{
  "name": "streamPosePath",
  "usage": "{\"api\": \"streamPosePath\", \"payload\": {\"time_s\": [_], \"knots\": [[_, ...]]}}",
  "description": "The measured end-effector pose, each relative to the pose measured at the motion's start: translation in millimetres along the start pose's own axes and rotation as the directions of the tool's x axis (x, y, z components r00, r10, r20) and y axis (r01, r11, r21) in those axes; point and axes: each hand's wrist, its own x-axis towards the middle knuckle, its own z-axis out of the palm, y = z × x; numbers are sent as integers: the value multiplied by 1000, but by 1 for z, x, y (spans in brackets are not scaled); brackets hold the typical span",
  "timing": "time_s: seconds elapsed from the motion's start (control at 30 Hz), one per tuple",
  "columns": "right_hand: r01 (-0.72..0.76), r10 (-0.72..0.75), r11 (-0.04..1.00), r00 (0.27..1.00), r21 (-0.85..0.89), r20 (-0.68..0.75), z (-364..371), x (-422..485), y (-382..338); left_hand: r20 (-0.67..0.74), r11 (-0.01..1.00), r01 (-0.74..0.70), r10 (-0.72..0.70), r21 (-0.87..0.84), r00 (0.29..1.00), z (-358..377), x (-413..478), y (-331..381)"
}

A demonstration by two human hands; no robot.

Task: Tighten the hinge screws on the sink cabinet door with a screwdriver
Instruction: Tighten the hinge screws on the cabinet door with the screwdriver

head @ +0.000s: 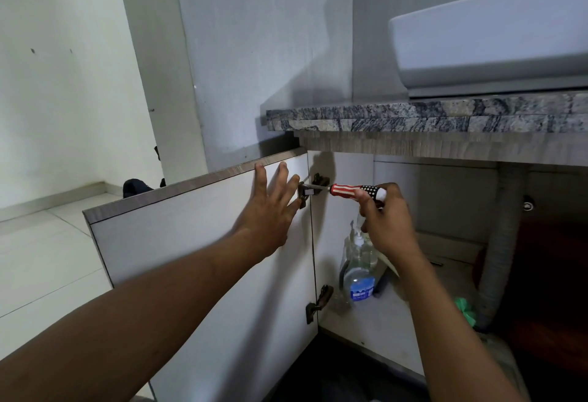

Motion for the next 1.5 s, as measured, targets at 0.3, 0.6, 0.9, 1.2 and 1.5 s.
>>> {"api": "streamPosePath", "payload": {"time_s": [0.3, 0.6, 0.9, 1.2, 1.5], "knots": [[-10, 8, 999, 998, 33, 69, -4, -1, 1, 1, 1000, 5, -5, -6, 1000, -2, 0, 0], [-56, 56, 998, 998, 14, 10, 0, -6, -2, -11, 999, -32, 32, -5, 999, -2, -2, -1], [-25, 31, 980, 999, 198, -29, 1, -7, -8, -13, 999, -34, 34, 0, 999, -1, -2, 1], [-39, 74, 980, 983, 197, -171, -1, -26, 13, 21, 998, -35, 33, 61, 999, 0, 2, 6], [-35, 54, 981, 994, 192, -94, 7, -29, 18, 34, 998, -27, 25, 65, 999, 0, 5, 7]]}}
